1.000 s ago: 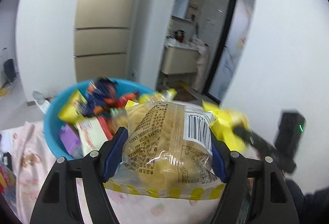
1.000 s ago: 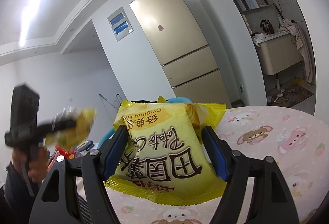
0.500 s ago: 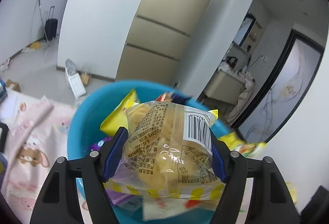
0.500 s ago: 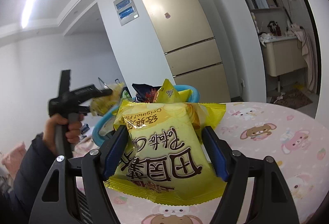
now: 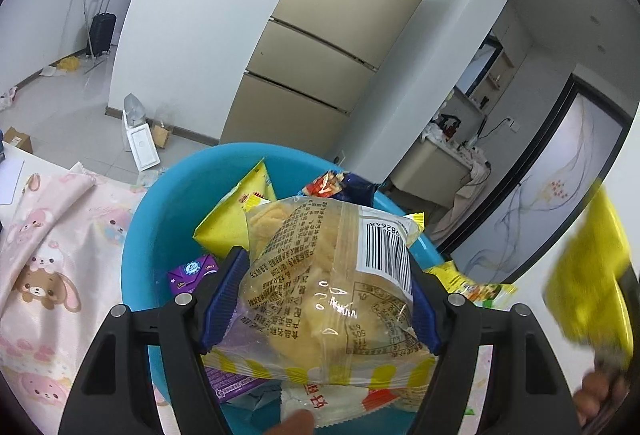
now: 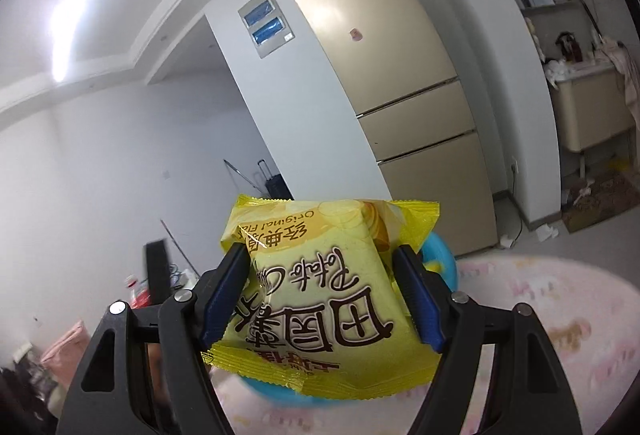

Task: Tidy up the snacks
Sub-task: 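Open both tools to drop the bread bag and yellow chip bag into the basin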

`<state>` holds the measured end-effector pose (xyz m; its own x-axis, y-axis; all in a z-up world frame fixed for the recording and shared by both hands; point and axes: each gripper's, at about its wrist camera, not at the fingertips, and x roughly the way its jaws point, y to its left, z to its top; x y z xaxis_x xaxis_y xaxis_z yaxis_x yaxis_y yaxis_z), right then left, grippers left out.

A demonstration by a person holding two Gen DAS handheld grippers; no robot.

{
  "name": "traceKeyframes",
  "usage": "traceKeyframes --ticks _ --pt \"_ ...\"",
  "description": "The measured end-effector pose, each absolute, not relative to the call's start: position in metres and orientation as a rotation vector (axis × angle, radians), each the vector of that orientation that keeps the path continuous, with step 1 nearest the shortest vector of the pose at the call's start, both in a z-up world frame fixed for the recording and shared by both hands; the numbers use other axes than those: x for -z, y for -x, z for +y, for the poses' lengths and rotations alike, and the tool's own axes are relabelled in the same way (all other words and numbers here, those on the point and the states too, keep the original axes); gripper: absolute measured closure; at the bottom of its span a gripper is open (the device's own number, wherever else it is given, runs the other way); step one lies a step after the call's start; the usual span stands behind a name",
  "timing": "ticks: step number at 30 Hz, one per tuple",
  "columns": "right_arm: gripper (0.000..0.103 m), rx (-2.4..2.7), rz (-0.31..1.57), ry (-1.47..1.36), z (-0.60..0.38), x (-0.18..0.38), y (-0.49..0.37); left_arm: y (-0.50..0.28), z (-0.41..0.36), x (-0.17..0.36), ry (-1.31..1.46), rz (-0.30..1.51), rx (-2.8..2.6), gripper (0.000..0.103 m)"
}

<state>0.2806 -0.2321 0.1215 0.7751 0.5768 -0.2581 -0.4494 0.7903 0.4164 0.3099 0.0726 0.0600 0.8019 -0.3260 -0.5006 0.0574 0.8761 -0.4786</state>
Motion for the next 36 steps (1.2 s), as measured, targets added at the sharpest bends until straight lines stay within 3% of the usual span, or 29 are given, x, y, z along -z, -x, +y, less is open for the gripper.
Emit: traceKeyframes --ticks 14,16,17,27,36 --pt "0.027 -0.559 0.562 -0.364 -0.162 -0.104 -0.375 -0.312 0.066 -0.070 0.407 0.606 0.230 0.026" --pt "0.008 -0.557 0.582 -0.344 -0.159 -0.102 -0.379 -0.312 0.062 -0.071 0.381 0.594 0.213 0.000" --pt "0.000 -0.545 0.584 -0.338 -0.159 -0.102 -0.379 -0.310 0.061 -0.072 0.371 0.570 0.206 0.000" --pt "0.000 -0.528 0.502 -0.301 -0.175 -0.126 -0.341 -0.280 0.051 -0.110 0.273 0.436 0.156 0.000" --pt "0.000 -0.548 0.268 -0.172 -0.192 -0.191 -0.252 -0.214 0.023 -0.176 0.109 0.300 0.147 0.000"
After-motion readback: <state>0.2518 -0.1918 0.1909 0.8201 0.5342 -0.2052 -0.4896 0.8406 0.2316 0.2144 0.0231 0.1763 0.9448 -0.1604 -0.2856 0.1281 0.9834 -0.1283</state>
